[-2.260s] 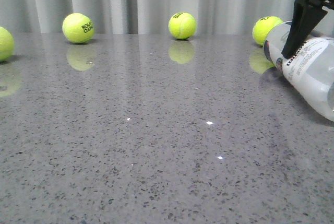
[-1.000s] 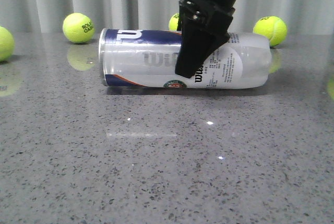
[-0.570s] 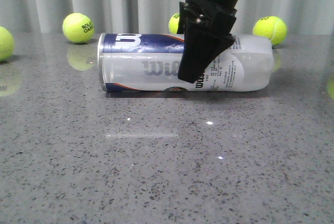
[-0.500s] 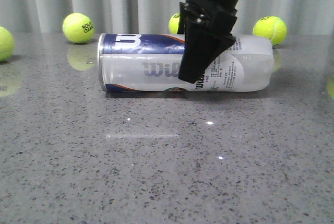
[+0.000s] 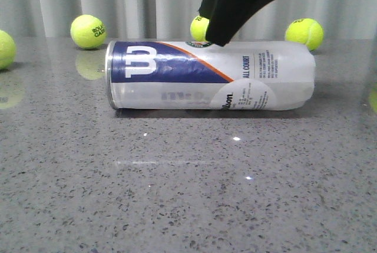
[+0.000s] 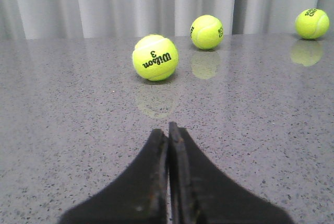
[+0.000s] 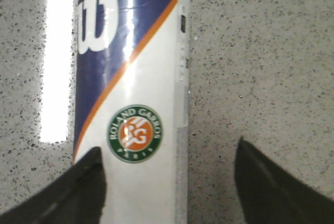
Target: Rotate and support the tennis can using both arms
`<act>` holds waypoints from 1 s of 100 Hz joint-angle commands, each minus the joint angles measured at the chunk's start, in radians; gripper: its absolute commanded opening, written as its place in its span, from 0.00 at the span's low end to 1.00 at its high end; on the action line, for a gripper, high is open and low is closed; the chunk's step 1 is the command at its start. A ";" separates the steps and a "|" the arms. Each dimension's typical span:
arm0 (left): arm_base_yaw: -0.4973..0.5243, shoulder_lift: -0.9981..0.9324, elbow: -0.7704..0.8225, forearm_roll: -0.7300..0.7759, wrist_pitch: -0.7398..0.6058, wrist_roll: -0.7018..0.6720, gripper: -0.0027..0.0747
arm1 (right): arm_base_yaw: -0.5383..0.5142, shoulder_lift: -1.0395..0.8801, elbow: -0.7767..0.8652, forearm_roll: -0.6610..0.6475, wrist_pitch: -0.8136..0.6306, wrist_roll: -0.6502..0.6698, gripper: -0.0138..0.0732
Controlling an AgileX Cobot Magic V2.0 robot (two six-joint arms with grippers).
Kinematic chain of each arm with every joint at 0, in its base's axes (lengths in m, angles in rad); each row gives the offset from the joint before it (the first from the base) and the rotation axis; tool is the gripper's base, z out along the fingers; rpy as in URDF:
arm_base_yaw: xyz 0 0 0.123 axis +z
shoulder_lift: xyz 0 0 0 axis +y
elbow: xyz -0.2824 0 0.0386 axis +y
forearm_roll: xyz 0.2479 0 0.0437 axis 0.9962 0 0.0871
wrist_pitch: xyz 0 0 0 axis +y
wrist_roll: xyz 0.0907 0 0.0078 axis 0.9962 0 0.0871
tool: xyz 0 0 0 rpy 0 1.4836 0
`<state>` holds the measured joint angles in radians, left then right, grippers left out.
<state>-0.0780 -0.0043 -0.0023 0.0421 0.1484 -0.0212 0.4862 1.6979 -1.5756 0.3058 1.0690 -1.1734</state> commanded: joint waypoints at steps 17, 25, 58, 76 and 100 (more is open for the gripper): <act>0.003 -0.039 0.047 -0.007 -0.079 -0.003 0.01 | 0.000 -0.109 -0.032 0.018 -0.002 0.107 0.10; 0.003 -0.039 0.047 -0.007 -0.079 -0.003 0.01 | 0.000 -0.118 -0.032 0.018 -0.001 0.207 0.09; 0.003 -0.039 0.047 -0.007 -0.079 -0.003 0.01 | -0.002 -0.205 0.037 -0.036 -0.127 0.881 0.09; 0.003 -0.039 0.047 -0.007 -0.079 -0.003 0.01 | -0.002 -0.315 0.197 -0.123 -0.311 1.106 0.09; 0.003 -0.039 0.047 -0.007 -0.079 -0.003 0.01 | -0.002 -0.489 0.460 -0.225 -0.529 1.275 0.09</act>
<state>-0.0780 -0.0043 -0.0023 0.0421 0.1484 -0.0212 0.4862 1.2942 -1.1565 0.1100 0.6683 0.0526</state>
